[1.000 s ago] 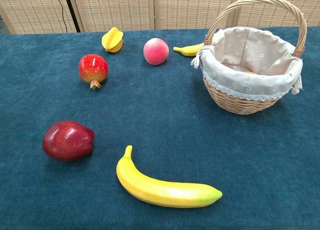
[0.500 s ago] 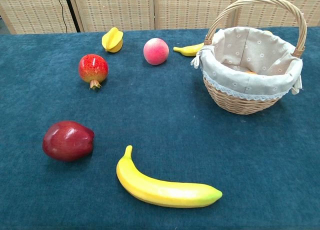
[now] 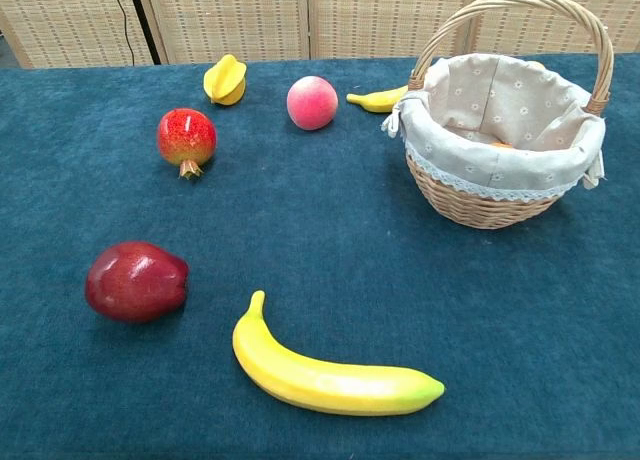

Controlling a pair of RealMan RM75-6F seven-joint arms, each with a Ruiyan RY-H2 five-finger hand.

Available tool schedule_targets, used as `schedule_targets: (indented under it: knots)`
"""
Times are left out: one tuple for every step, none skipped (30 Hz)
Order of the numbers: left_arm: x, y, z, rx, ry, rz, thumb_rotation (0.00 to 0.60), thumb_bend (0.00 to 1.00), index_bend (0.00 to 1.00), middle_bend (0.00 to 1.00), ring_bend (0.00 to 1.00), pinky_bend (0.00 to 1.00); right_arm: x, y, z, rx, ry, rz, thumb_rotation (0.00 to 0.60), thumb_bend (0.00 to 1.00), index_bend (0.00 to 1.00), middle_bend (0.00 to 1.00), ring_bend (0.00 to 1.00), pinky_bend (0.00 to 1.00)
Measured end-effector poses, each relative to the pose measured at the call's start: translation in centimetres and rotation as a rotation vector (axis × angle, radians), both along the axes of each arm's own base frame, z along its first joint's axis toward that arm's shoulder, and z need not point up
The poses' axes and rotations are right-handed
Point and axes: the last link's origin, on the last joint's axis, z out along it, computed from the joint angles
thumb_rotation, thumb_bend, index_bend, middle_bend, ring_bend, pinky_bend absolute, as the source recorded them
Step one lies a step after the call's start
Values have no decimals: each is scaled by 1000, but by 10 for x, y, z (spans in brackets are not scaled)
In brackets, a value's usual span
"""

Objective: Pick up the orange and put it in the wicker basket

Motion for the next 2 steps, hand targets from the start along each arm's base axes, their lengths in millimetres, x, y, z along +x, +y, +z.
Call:
schedule_targets:
  knots:
    - [0, 0, 0, -1, -2, 0, 600, 49, 0, 0, 0, 0, 0, -1, -1, 3, 2, -2, 600, 0, 220, 76, 58, 0]
    - [-1, 0, -1, -3, -3, -1, 600, 49, 0, 0, 0, 0, -1, -1, -1, 4, 3, -3, 600, 0, 220, 76, 58, 0]
